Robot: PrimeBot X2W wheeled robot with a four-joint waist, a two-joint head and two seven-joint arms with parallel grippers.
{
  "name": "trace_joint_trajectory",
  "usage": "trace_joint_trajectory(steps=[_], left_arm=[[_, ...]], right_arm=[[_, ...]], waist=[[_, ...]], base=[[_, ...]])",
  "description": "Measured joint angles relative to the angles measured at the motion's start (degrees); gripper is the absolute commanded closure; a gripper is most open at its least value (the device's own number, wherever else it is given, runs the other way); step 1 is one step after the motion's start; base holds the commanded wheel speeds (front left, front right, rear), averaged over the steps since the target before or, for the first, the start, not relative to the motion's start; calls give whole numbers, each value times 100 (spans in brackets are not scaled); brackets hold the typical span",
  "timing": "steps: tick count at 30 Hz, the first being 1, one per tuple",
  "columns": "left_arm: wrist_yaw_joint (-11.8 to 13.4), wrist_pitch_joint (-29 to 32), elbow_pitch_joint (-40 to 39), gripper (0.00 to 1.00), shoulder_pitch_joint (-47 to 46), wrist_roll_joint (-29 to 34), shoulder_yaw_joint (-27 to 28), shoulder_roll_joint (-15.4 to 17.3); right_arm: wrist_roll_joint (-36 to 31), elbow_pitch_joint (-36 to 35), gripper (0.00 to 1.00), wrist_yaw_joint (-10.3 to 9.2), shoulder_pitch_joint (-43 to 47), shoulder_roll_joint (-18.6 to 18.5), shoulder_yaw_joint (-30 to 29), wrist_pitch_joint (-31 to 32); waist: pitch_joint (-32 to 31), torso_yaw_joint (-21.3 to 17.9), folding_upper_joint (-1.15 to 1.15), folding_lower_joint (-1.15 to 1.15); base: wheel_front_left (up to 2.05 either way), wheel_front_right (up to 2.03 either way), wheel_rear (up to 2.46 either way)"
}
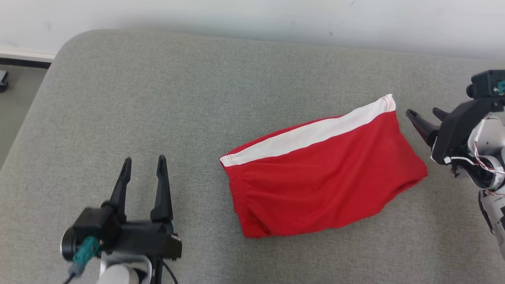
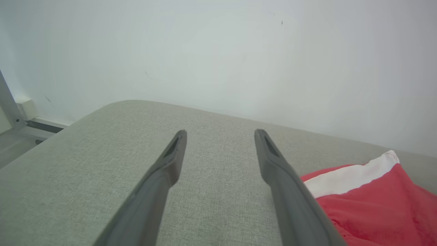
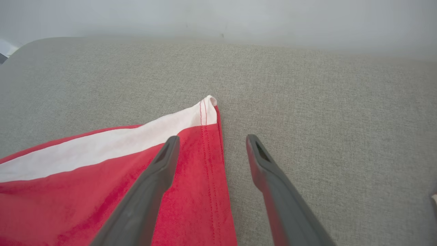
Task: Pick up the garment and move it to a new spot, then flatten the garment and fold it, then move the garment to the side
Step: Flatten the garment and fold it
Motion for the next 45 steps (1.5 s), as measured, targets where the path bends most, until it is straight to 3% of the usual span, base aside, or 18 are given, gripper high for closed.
trace_joint_trajectory(steps=[10, 28, 30, 31, 32, 33, 45], left_arm=[[-221, 0, -327, 0, 843, 1312, 423, -391], [-723, 0, -270, 0, 993, 1666, 851, -813], [-771, 0, -226, 0, 999, 1666, 858, -831], [-775, 0, -211, 0, 1014, 1666, 861, -839], [-795, 0, -201, 0, 1020, 1667, 868, -843], [-813, 0, -191, 0, 1019, 1667, 876, -843], [-871, 0, -90, 0, 1019, 1685, 968, -862]], right_arm=[[-297, 87, 0, 0, 214, 190, -632, 268], [-1405, -47, 0, -1, 413, 911, -1274, 1031], [-1427, -174, 15, -19, 517, 1000, -1251, 1161], [-1475, -238, 44, -19, 562, 1023, -1220, 1199], [-1518, -278, 81, -19, 589, 1028, -1204, 1205], [-1543, -305, 100, -19, 604, 1033, -1201, 1214], [-2452, -513, 100, 8, 776, 1276, -2050, 951]], waist=[[113, 84, 0, 0], [602, 353, 0, 1], [585, 355, -1, 1], [579, 350, -1, 0], [579, 345, -1, 0], [582, 342, 0, 1], [534, 224, 1, 2]], base=[[0, 0, 0], [0, 0, 0], [0, 0, 0], [0, 0, 0], [0, 0, 0], [0, 0, 0], [0, 0, 0]])
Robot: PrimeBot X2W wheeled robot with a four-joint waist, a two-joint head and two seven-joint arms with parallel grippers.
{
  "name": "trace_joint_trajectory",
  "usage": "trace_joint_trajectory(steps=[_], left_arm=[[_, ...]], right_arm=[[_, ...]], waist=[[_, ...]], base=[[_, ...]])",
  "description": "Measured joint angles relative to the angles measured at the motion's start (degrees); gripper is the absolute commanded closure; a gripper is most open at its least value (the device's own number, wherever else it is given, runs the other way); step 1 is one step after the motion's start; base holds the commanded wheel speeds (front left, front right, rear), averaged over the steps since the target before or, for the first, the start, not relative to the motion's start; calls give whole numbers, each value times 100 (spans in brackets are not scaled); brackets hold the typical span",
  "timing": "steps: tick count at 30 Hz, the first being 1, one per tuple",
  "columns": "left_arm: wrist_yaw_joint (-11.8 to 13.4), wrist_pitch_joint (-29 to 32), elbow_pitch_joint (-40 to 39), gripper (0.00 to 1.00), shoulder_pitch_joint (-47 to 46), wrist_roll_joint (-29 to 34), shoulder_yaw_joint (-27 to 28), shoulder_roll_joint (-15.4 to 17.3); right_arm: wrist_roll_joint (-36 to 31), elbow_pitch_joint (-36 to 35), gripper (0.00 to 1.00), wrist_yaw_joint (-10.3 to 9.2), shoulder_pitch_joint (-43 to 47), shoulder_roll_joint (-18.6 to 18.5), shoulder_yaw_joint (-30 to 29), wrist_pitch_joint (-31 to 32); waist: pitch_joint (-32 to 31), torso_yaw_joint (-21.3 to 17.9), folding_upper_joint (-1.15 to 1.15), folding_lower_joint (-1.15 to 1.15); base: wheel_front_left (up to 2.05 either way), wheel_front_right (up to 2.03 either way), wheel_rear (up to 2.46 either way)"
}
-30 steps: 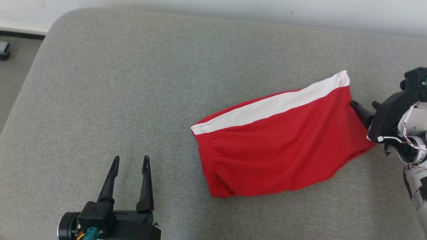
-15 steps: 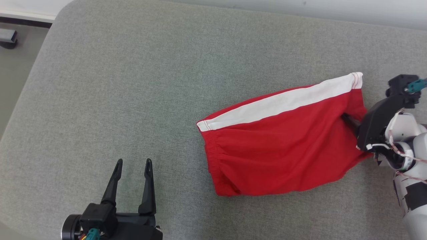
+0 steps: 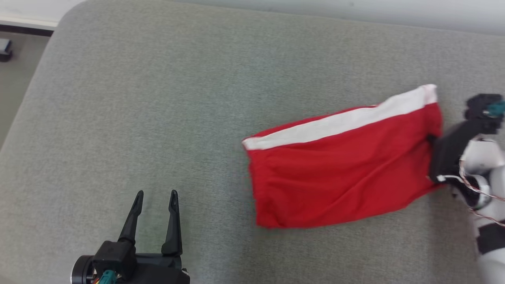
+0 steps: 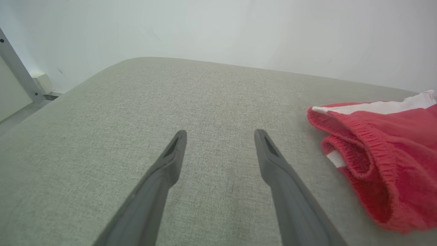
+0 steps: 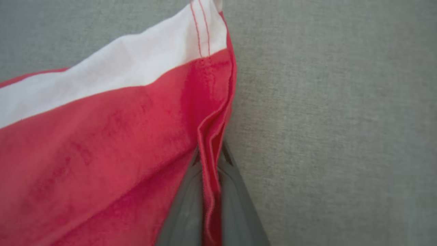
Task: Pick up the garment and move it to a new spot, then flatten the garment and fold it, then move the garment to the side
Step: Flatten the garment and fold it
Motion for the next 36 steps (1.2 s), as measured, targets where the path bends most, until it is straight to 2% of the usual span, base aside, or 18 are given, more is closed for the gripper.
trace_joint_trajectory(steps=[7, 12, 19, 23, 30, 36], left_arm=[[-37, 0, 49, 0, 5, -5, -29, -3], [-35, 0, 96, 0, 43, -8, -46, -4], [-42, 0, 166, 0, 57, -12, -77, -4], [-36, 0, 200, 0, 80, -32, -89, -4], [-36, 0, 270, 0, 113, -103, -132, -4], [-36, 0, 305, 0, 120, -172, -174, -4]], right_arm=[[-326, -649, 100, -5, 577, 26, -747, 67], [-479, -1383, 100, -5, 1074, 263, -1168, 93], [-851, -2004, 100, -7, 1379, 320, -1405, -82], [-869, -2328, 100, -7, 1406, 419, -1107, -79], [-683, -2802, 100, -7, 1433, 573, -138, 140], [-445, -2661, 100, -7, 1261, 688, 776, 272]], waist=[[-85, -246, 1, 1], [-188, -426, 0, 0], [-380, -605, 0, 0], [-495, -649, 0, 0], [-633, -629, 0, -1], [-669, -537, 0, -1]], base=[[0, 0, 0], [0, 0, 0], [0, 0, 0], [0, 0, 0], [0, 0, 0], [0, 0, 0]])
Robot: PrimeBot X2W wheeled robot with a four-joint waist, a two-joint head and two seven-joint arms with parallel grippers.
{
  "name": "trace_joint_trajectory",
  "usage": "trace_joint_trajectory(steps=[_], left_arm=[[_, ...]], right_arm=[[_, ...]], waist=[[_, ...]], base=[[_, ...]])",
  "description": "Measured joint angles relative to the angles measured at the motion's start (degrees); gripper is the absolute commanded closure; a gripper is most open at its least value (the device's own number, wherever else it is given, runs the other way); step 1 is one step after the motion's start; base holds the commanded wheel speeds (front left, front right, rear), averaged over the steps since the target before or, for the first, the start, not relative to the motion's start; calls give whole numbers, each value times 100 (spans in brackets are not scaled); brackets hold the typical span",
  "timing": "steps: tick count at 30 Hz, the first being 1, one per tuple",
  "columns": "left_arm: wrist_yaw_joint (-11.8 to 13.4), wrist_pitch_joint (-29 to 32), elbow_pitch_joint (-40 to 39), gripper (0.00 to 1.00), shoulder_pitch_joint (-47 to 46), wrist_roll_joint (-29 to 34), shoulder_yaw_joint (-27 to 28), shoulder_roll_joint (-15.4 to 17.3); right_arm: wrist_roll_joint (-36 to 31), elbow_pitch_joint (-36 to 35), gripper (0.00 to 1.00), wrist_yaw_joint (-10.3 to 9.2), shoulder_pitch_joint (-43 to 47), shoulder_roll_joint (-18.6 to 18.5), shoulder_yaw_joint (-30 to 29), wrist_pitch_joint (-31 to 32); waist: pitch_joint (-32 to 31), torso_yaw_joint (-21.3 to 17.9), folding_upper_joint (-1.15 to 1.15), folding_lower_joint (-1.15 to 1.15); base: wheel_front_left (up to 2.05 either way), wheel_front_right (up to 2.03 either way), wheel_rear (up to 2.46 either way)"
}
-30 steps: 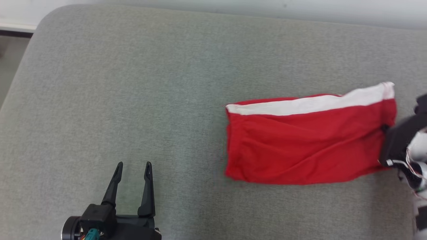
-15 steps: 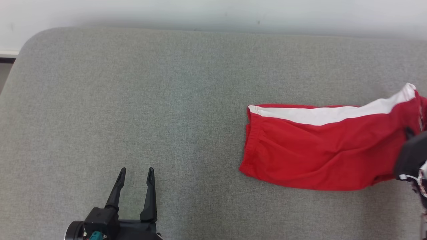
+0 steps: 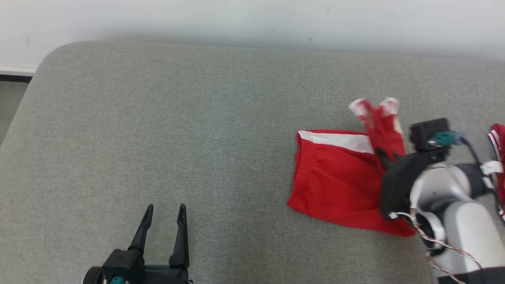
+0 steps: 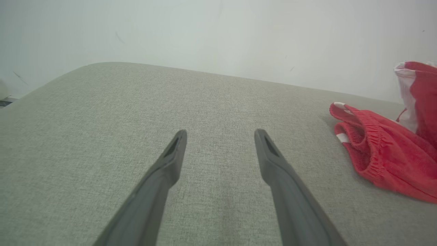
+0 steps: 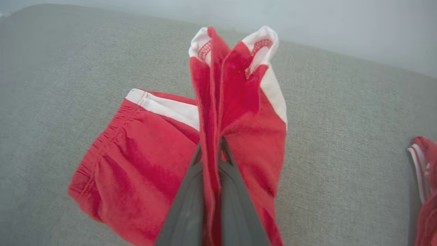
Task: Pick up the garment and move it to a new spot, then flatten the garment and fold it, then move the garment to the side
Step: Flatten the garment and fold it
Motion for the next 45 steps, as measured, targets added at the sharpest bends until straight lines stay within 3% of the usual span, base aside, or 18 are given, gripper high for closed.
trace_joint_trajectory(steps=[8, 16, 17, 22, 28, 36, 41, 42, 43, 45], left_arm=[[18, 0, 20, 0, -1, -55, -64, 0], [40, 0, 47, 0, -2, -87, -65, 0], [40, 0, 49, 0, -2, -87, -59, 0], [43, 0, 54, 0, 15, -87, -13, 0], [43, 0, 54, 0, 116, -86, -13, 0], [36, 0, 52, 0, 174, -85, -59, 0], [35, 0, 48, 0, 177, -86, -81, 0], [35, 0, 48, 0, 175, -86, -80, 0], [35, 0, 49, 0, 172, -86, -81, 0], [35, 0, 48, 0, 154, -86, -81, 0]], right_arm=[[131, 648, 100, 0, -408, 209, 758, -104], [104, 1131, 100, 0, -562, 318, 1013, -350], [152, 1161, 0, 0, -577, 361, 1010, -419], [679, 1124, 0, 0, -612, 604, 1014, -703], [945, 761, 0, 0, -453, 546, 679, -977], [403, 483, 0, 0, 365, 443, -595, -1747], [-109, 605, 0, 0, 795, 634, -777, -2531], [-159, 661, 55, 0, 816, 666, -730, -2659], [-198, 734, 100, -1, 820, 689, -654, -2785], [-315, 905, 100, 0, 813, 719, -445, -3022]], waist=[[23, 166, 0, 0], [48, 308, 0, 0], [43, 314, 0, 0], [-11, 291, 0, 0], [-122, 236, 0, 0], [-243, 171, 0, 0], [-210, 141, 0, 0], [-193, 135, 0, 0], [-175, 130, 0, 0], [-135, 120, 0, 1]], base=[[0, 0, 0], [0, 0, 0], [0, 0, 0], [0, 0, 0], [0, 0, 0], [0, 0, 0], [0, 0, 0], [0, 0, 0], [0, 0, 0], [0, 0, 0]])
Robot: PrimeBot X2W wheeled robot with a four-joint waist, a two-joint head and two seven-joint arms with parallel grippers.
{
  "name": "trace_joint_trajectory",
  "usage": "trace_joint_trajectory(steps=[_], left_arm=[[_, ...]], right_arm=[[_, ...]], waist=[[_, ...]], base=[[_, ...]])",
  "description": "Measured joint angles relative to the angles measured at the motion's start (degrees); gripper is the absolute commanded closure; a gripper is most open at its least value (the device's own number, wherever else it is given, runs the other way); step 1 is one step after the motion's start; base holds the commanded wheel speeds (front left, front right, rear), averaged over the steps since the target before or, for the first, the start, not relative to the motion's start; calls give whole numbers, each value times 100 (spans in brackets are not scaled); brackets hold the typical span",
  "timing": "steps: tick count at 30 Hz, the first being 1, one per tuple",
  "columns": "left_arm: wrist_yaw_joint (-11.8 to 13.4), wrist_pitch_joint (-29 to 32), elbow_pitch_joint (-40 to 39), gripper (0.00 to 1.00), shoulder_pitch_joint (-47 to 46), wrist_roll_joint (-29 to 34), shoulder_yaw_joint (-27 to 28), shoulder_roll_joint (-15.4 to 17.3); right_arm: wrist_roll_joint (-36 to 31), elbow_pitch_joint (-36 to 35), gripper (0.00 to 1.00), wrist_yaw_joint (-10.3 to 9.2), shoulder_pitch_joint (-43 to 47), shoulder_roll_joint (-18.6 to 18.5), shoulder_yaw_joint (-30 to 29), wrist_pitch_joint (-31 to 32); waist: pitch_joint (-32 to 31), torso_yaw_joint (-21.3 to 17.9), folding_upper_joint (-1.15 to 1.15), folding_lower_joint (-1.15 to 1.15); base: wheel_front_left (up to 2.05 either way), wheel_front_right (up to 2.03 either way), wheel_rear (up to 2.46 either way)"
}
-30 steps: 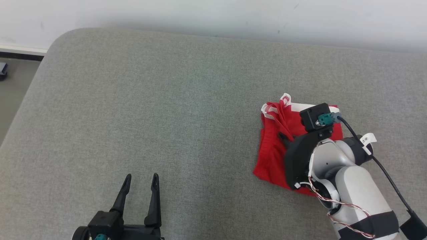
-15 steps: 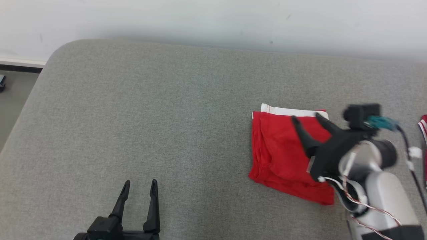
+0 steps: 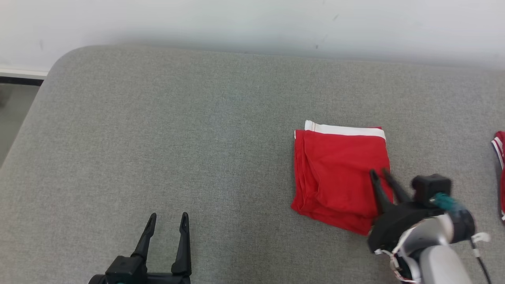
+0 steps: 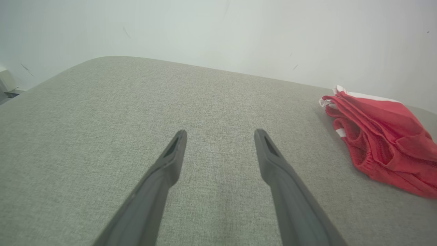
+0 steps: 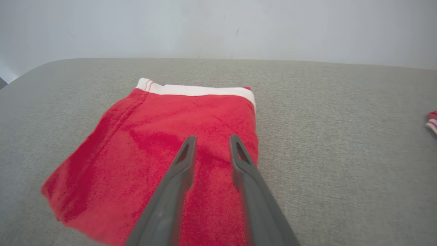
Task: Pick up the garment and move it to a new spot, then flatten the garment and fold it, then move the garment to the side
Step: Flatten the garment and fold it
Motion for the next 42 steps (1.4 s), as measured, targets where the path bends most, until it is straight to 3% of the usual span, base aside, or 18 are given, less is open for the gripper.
trace_joint_trajectory(steps=[11, 17, 23, 24, 25, 26, 35, 42], left_arm=[[-38, 0, 62, 0, -69, 0, 12, -1], [-29, 0, 73, 0, -61, 0, 47, -2], [-18, 0, 37, 0, -7, 12, 142, -2], [-16, 0, 31, 0, 8, 16, 163, -1], [-12, 0, 12, 0, 27, 24, 186, -1], [-10, 0, -4, 0, 53, 38, 219, -1], [27, 0, -310, 0, 283, 176, 539, -1], [67, 0, -520, 0, 436, 279, 838, -2]], right_arm=[[-287, 1278, 100, 0, -282, 193, 1307, -569], [350, 1538, 100, 0, -285, 218, 2265, -817], [1015, 1238, 100, 0, -306, 223, 2927, -965], [1091, 1114, 97, 0, -299, 224, 2947, -999], [1160, 985, 53, 0, -286, 224, 2937, -1037], [1221, 848, 0, 0, -257, 224, 2928, -1069], [1259, -477, 0, 0, 698, 231, 1725, -1287], [976, -958, 0, -1, 1327, 225, 427, -1637]], waist=[[77, 53, 0, 0], [22, 57, 0, 0], [-75, -30, 0, 0], [-100, -49, 0, 0], [-126, -71, 0, 0], [-151, -96, 0, 0], [-335, -420, 0, 0], [-435, -727, 0, 0]], base=[[0, 0, 0], [0, 0, 0], [0, 0, 0], [0, 0, 0], [0, 0, 0], [0, 0, 0], [0, 0, 0], [0, 0, 0]])
